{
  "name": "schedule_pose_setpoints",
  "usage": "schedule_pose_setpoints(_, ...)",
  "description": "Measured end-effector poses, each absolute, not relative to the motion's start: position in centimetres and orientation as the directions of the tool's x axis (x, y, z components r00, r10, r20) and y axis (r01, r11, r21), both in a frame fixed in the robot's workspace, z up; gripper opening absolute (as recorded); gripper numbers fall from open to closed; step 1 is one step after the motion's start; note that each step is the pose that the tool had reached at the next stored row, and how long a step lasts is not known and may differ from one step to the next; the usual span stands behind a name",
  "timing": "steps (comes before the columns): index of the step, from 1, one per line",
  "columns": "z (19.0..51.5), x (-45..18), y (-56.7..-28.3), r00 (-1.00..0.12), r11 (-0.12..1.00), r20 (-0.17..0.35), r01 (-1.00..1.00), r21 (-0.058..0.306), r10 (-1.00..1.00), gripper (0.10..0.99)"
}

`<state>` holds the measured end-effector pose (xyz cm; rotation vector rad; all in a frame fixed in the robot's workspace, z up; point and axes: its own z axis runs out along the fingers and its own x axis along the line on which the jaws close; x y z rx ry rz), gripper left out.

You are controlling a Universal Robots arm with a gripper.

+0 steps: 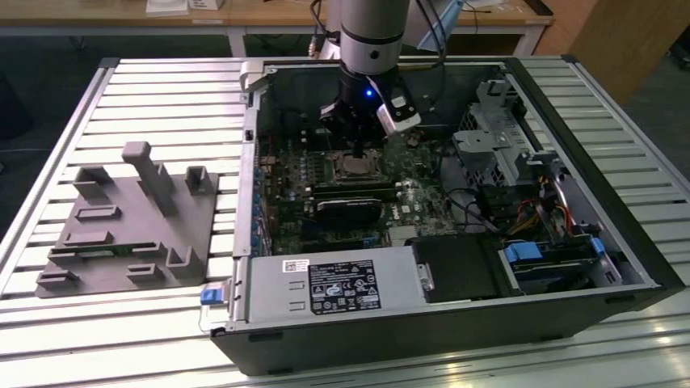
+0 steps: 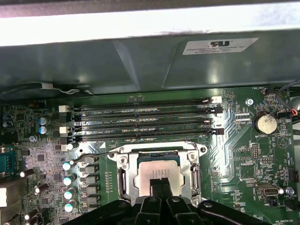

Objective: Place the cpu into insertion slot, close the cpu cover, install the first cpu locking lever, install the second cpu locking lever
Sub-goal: 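Install the first cpu locking lever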

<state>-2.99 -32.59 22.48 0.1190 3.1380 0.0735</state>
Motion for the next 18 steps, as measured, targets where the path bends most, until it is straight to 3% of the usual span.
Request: schedule_pose_setpoints(18, 24.3, -3.0, -32.6, -0.997, 0.996, 0.001, 0.076, 0.047, 0.076, 0.106)
